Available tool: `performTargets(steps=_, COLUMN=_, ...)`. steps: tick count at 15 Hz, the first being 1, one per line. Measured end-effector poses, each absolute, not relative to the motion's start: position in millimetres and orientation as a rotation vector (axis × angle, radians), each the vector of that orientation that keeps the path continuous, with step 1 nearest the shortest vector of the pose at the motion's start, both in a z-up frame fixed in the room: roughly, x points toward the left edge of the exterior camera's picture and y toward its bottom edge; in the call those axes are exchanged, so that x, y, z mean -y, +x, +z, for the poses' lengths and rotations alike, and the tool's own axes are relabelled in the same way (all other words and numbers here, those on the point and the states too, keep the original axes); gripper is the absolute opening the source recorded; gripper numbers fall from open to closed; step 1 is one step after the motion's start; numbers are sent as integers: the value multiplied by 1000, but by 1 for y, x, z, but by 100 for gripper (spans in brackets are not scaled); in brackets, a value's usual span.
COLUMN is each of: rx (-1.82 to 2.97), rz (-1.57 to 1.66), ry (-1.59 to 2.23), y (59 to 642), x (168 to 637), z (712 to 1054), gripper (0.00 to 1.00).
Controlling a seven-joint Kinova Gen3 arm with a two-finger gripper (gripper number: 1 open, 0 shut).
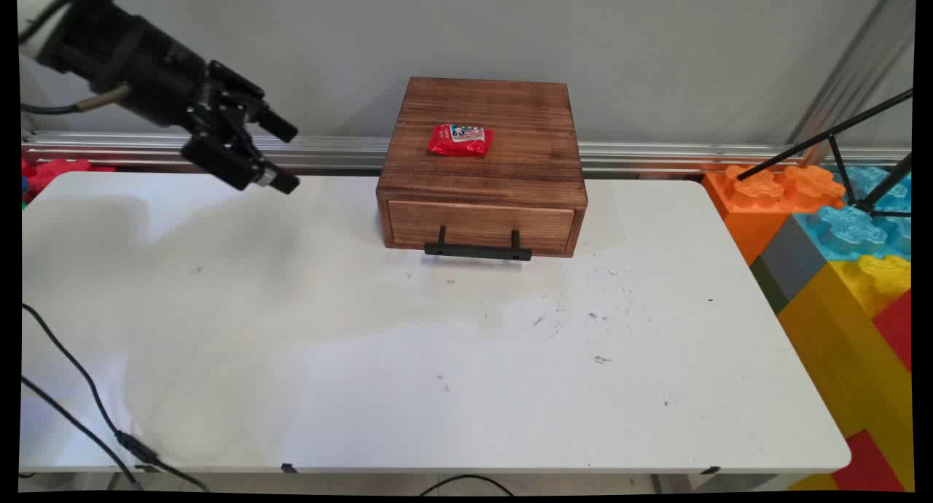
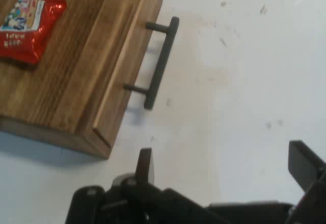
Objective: Open the drawer
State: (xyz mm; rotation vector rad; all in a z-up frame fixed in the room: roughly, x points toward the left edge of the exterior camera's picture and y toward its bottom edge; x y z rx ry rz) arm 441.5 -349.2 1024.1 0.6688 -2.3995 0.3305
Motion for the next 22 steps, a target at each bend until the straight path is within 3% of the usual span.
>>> performTargets(steps=11, rx=2474, rz=367, ry=594, y=380, x=410, z=990, gripper=100)
performTargets(steps=22, rx=2663, rz=336, ry=306, y=311, x=471, z=913, gripper=100)
